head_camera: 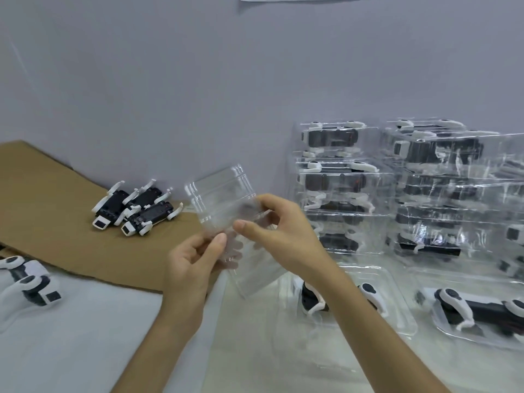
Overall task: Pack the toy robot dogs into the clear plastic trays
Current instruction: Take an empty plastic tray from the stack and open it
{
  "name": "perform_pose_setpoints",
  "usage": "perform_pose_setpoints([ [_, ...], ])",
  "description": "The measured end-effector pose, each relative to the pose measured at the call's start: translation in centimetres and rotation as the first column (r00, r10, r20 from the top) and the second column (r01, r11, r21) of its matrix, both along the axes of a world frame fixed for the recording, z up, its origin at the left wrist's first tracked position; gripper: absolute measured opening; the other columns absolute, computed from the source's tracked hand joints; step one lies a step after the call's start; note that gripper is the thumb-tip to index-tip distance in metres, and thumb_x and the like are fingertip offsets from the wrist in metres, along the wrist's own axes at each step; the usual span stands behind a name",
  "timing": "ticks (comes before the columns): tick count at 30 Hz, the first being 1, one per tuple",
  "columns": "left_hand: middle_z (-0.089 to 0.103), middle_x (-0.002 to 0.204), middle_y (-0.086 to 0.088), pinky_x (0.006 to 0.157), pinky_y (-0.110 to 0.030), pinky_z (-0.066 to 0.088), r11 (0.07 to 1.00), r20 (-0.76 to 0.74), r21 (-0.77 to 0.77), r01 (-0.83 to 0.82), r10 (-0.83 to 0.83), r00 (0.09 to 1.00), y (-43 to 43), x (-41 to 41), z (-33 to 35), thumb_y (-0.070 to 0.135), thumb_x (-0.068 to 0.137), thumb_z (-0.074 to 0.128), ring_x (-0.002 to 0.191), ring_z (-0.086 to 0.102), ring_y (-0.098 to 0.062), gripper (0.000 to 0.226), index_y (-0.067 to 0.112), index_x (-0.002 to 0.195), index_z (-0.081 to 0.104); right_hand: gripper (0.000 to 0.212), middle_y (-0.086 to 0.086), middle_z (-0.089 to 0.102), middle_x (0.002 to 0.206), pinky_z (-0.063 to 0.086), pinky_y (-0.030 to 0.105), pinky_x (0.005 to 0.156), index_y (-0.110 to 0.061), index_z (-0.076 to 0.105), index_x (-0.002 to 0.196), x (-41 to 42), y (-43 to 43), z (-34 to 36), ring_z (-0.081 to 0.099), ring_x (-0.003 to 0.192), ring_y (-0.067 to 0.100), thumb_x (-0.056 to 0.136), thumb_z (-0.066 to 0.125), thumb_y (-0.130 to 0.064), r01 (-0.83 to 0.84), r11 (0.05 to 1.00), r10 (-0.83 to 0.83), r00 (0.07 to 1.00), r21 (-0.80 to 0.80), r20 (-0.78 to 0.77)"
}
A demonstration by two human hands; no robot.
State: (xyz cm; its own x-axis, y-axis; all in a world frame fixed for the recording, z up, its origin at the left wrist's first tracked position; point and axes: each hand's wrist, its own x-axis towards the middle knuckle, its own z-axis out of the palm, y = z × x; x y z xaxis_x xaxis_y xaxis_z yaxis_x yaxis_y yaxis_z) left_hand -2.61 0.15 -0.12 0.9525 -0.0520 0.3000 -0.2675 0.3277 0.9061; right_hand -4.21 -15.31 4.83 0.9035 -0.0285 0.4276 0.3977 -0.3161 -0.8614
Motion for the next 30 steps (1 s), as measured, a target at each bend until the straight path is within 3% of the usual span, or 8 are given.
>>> perform_pose_setpoints([
  [3,0.077,0.088,-0.011,0.063,-0.023,0.058,0.999,0.015,0.013,0.048,-0.048,0.999,0.1,-0.2,-0.1,0.028,0.083,0.063,0.074,0.073,-0.019,0.022,0.02,0.091,0.082,0.016,0.017,0.073,0.094,0.058,0.053,0.075,-0.01,0.073,0.102,0.0,-0.5,0.0,0.066,0.086,0.04,0.089,0.077,-0.019,-0.028,0.999,0.029,0.999,0.027,-0.039],
  [6,0.077,0.089,-0.012,0.067,-0.026,0.059,0.997,0.005,0.019,0.072,-0.072,0.997,0.2,-0.2,-0.2,0.027,0.086,0.06,0.077,0.074,-0.022,0.024,0.02,0.091,0.082,0.016,0.019,0.072,0.099,0.062,0.036,0.07,-0.009,0.073,0.106,-0.1,-0.9,-0.1,0.066,0.078,0.028,0.091,0.073,-0.016,-0.058,0.997,0.061,0.995,0.042,-0.072],
  [10,0.076,0.089,-0.015,0.059,-0.021,0.055,0.997,-0.023,0.007,0.075,-0.075,0.997,0.3,0.1,-0.2,0.026,0.087,0.059,0.073,0.072,-0.02,0.026,0.011,0.091,0.08,0.018,0.02,0.071,0.103,0.06,0.027,0.067,-0.007,0.072,0.111,0.1,-1.2,-0.1,0.065,0.076,0.014,0.093,0.07,-0.012,-0.082,0.994,0.089,0.99,0.067,-0.11],
  [14,0.077,0.088,-0.013,0.062,-0.023,0.057,0.998,-0.012,0.017,0.059,-0.059,0.998,0.4,0.3,-0.4,0.022,0.09,0.057,0.073,0.072,-0.018,0.025,0.007,0.099,0.075,0.019,0.02,0.068,0.099,0.06,0.029,0.067,-0.003,0.071,0.109,0.2,-1.2,-0.2,0.064,0.077,0.017,0.092,0.072,-0.012,-0.088,0.99,0.101,0.988,0.112,-0.117],
  [18,0.076,0.081,-0.005,0.057,-0.021,0.055,0.997,0.022,0.068,-0.028,0.026,0.999,0.2,0.4,-0.6,0.008,0.101,0.051,0.065,0.068,-0.013,0.021,0.007,0.099,0.071,0.018,0.017,0.066,0.096,0.053,0.017,0.06,-0.004,0.071,0.105,0.3,-1.2,-0.2,0.062,0.075,0.014,0.089,0.075,-0.012,-0.077,0.989,0.092,0.989,0.128,-0.113],
  [21,0.076,0.08,-0.003,0.058,-0.023,0.056,0.989,0.056,0.115,-0.088,0.082,0.995,0.2,0.4,-0.7,0.005,0.102,0.049,0.067,0.068,-0.013,0.024,0.011,0.098,0.071,0.014,0.008,0.065,0.091,0.056,0.02,0.062,-0.008,0.072,0.104,0.4,-1.3,-0.3,0.064,0.074,0.011,0.09,0.074,-0.012,-0.092,0.985,0.109,0.987,0.147,-0.117],
  [25,0.076,0.081,-0.001,0.062,-0.029,0.058,0.978,0.084,0.132,-0.162,0.152,0.985,0.3,0.6,-0.9,0.006,0.104,0.048,0.068,0.067,-0.014,0.028,0.018,0.097,0.072,0.012,0.003,0.065,0.087,0.063,0.036,0.071,-0.011,0.074,0.104,0.5,-1.5,-0.4,0.064,0.074,0.013,0.094,0.069,-0.009,-0.101,0.979,0.123,0.986,0.18,-0.117],
  [30,0.073,0.08,0.008,0.063,-0.017,0.054,0.977,-0.003,0.061,-0.205,0.205,0.979,1.0,1.6,-1.5,0.007,0.107,0.041,0.071,0.066,-0.004,0.03,0.016,0.102,0.069,0.009,0.001,0.065,0.083,0.063,0.036,0.068,-0.009,0.074,0.1,0.5,-1.8,-0.3,0.066,0.069,0.016,0.092,0.07,-0.007,-0.077,0.969,0.102,0.99,0.236,-0.097],
])
